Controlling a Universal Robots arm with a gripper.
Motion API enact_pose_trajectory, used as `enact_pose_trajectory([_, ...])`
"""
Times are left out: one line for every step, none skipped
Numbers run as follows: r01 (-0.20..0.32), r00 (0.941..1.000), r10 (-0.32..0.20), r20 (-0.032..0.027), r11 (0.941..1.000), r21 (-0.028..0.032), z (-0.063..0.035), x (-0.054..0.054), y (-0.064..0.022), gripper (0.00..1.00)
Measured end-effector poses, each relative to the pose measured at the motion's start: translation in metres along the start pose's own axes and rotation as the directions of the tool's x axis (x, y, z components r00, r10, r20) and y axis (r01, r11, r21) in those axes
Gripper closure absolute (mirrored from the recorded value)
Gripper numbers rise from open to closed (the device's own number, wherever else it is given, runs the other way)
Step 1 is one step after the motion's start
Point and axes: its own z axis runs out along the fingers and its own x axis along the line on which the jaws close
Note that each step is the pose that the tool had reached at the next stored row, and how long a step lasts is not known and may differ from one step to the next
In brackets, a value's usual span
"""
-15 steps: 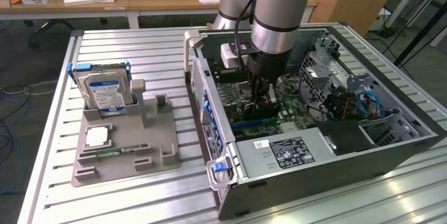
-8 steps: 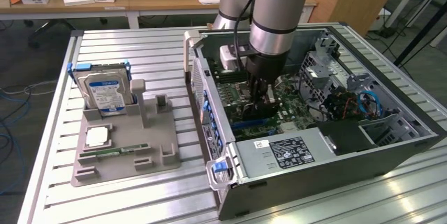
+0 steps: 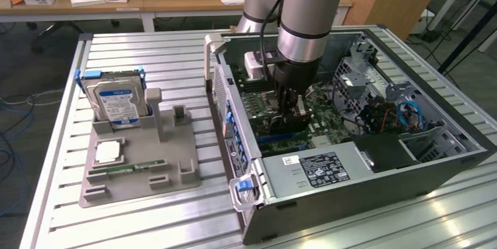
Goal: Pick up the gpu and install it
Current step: 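Insert the gpu into the slot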
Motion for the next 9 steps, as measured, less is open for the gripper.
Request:
enact_pose_trajectory([0.0,1.0,0.0,-0.0003,1.0,0.0,0.0,0.0001,0.0001,0.74])
enact_pose_trajectory([0.0,1.0,0.0,-0.0001,1.0,0.0001,0.0001,0.0004,0.0001,0.74])
enact_pose_trajectory([0.0,1.0,0.0,-0.0004,1.0,0.0001,0.0001,0.0005,0.0001,0.74])
enact_pose_trajectory([0.0,1.0,0.0,-0.001,1.0,-0.0001,0.0001,0.0006,0.0001,0.74])
enact_pose_trajectory([0.0,1.0,0.0,-0.0013,1.0,-0.0001,0.0001,0.0006,0.0001,0.74])
enact_pose_trajectory([0.0,1.0,0.0,-0.0014,1.0,-0.0001,0.0002,0.0006,0.0001,0.74])
enact_pose_trajectory([0.0,1.0,0.0,-0.0014,1.0,0.0,0.0003,0.0008,0.0,0.74])
enact_pose_trajectory([0.0,1.0,0.0,-0.0018,1.0,0.0,0.0003,0.0011,0.0,0.74])
enact_pose_trajectory([0.0,1.0,0.0,-0.002,1.0,0.0,0.0003,0.0017,-0.0001,0.74])
